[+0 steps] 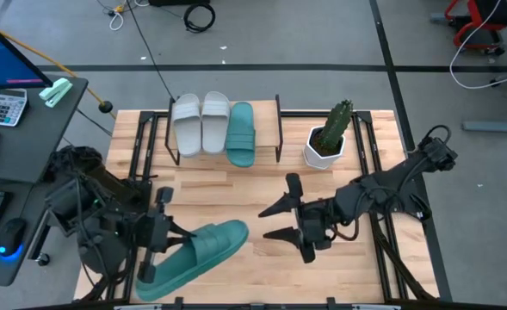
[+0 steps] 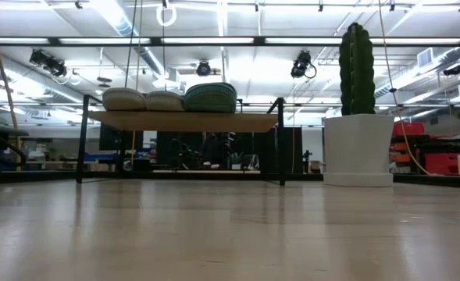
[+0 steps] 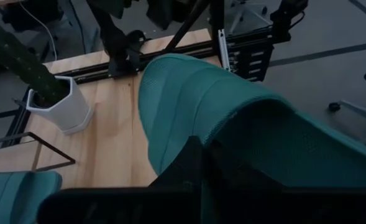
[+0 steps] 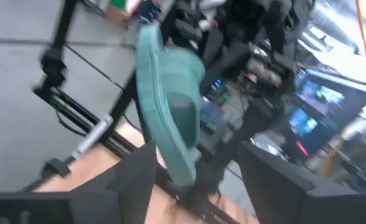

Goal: Pick and place slides into the shelf
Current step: Put the left green slipper on the shelf

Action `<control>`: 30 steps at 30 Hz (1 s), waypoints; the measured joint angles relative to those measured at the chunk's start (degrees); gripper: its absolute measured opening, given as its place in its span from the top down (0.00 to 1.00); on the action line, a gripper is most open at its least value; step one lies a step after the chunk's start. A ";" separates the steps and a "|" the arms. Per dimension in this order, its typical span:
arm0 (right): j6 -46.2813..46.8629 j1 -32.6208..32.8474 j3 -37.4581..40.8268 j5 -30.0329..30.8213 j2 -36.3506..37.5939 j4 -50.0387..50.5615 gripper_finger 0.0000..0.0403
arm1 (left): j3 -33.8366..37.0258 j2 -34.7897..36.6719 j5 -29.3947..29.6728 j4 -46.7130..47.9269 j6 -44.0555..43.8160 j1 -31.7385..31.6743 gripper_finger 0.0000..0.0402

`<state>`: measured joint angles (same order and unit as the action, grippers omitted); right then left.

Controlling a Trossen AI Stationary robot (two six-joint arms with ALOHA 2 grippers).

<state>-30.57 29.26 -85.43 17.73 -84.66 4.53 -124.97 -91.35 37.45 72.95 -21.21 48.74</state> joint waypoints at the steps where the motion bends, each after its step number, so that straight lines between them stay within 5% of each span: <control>1: -0.01 -0.33 -0.40 -1.80 0.00 -0.01 0.41 | 0.00 0.00 -0.04 0.00 0.10 -0.22 0.97; 11: -5.54 -1.36 -0.53 -4.05 -4.46 0.47 0.28 | 0.00 0.31 -0.17 -0.92 1.28 -1.41 0.97; 30: -11.25 -1.60 -0.50 -4.88 -6.60 -6.71 0.43 | 0.00 0.30 -0.20 -2.07 0.96 -1.44 0.97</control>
<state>-41.82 27.66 -85.93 12.86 -91.26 -2.18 -124.97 -91.05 37.25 70.87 -20.25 47.31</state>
